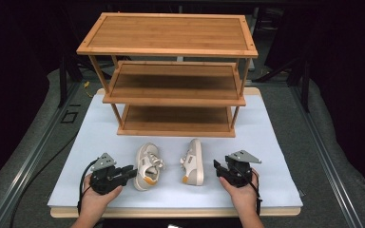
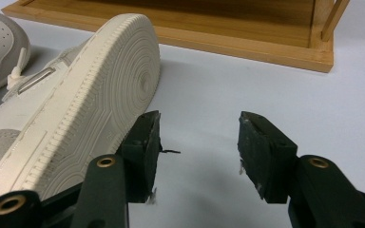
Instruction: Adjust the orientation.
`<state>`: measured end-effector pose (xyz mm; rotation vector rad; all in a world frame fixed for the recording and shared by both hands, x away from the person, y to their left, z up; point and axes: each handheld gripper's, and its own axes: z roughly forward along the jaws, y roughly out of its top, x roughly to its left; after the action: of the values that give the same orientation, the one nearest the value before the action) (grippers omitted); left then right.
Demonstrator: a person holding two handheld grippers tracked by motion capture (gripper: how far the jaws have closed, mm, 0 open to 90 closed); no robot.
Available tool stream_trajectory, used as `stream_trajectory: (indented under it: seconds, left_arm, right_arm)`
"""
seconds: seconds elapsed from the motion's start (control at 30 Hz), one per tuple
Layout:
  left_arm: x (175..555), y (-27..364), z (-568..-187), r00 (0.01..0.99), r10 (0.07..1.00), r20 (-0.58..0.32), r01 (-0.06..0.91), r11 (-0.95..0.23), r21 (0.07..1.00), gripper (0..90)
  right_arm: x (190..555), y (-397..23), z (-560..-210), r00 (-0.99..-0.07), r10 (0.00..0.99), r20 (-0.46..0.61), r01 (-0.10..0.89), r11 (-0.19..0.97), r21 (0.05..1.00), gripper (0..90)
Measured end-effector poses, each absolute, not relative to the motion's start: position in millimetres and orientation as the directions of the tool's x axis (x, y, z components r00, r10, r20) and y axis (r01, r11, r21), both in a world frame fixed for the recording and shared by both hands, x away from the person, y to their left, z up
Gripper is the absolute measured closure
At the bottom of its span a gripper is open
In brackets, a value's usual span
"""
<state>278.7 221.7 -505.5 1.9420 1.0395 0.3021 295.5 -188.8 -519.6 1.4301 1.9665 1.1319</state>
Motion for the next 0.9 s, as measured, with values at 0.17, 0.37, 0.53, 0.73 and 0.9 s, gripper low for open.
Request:
stream_trajectory:
  seconds: [0.17,0.37,0.53,0.73,0.9]
  left_arm:
    - [280,232,-517,0.588,0.790,-0.174,0.597,-0.279,0.752,73.3]
    - [284,234,-524,0.577,0.795,-0.188,0.620,-0.276,0.734,72.0]
    - [282,235,-520,0.560,0.807,-0.186,0.617,-0.257,0.743,69.5]
    - [278,237,-510,0.545,0.807,-0.227,0.592,-0.179,0.786,58.8]
    - [278,235,-508,0.551,0.788,-0.273,0.590,-0.137,0.795,49.7]
  right_arm:
    - [296,-190,-520,-0.354,0.929,0.105,0.554,0.118,0.824,49.1]
    - [296,-190,-520,-0.352,0.929,0.111,0.555,0.111,0.824,49.2]
    - [296,-190,-520,-0.351,0.930,0.112,0.554,0.110,0.825,49.2]
    - [296,-191,-519,-0.346,0.931,0.115,0.553,0.103,0.827,49.2]
    - [296,-192,-519,-0.340,0.932,0.124,0.550,0.090,0.830,49.2]
